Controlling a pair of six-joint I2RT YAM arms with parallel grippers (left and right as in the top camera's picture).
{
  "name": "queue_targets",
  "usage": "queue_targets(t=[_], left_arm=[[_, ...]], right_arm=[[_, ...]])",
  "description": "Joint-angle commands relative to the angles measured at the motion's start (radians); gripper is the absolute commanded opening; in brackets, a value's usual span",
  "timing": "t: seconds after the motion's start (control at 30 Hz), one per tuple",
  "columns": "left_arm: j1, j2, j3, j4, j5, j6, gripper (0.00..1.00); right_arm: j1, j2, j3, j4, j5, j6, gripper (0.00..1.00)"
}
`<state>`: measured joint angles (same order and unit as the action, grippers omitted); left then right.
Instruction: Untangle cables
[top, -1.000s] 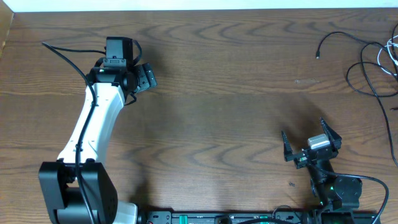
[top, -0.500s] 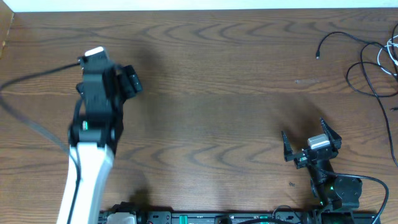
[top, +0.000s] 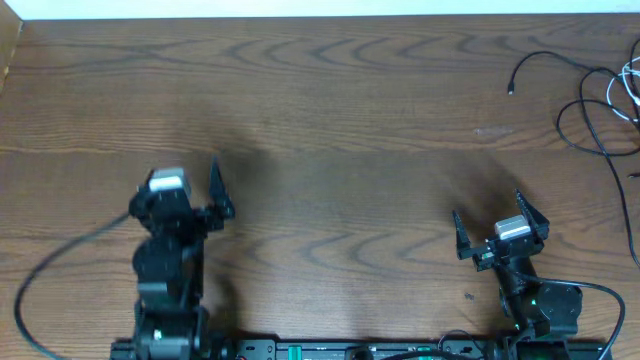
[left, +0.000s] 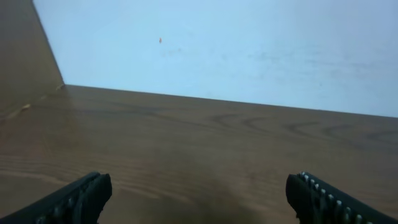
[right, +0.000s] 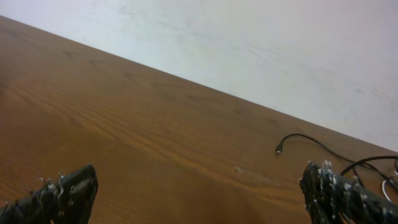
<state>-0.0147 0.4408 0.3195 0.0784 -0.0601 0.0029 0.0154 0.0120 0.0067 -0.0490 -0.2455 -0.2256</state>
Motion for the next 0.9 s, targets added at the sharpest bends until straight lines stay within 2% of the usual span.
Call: queue_targets(t=[0.0,0.37,0.6,0.87], left_arm=[[0.025,-0.121,-0.085,0.006,0.031,0.030,0.95],[0.042,-0.347,-0.274,0.004,0.023,0.031,0.95],[0.043,-0.435,-0.315,-0.113,0.023,0.031,0.95],[0.043,-0.436,-0.315,-0.149,0.023,0.031,0.95]], right_arm=[[0.005,-0.005,-0.001,-0.006,0.004,0.016,0.99],[0.005,-0.005,-0.001,-0.006,0.004,0.016,0.99],[0.005,-0.005,-0.001,-0.006,0.004,0.016,0.99],[0.005,-0.005,-0.001,-0.006,0.004,0.016,0.99]])
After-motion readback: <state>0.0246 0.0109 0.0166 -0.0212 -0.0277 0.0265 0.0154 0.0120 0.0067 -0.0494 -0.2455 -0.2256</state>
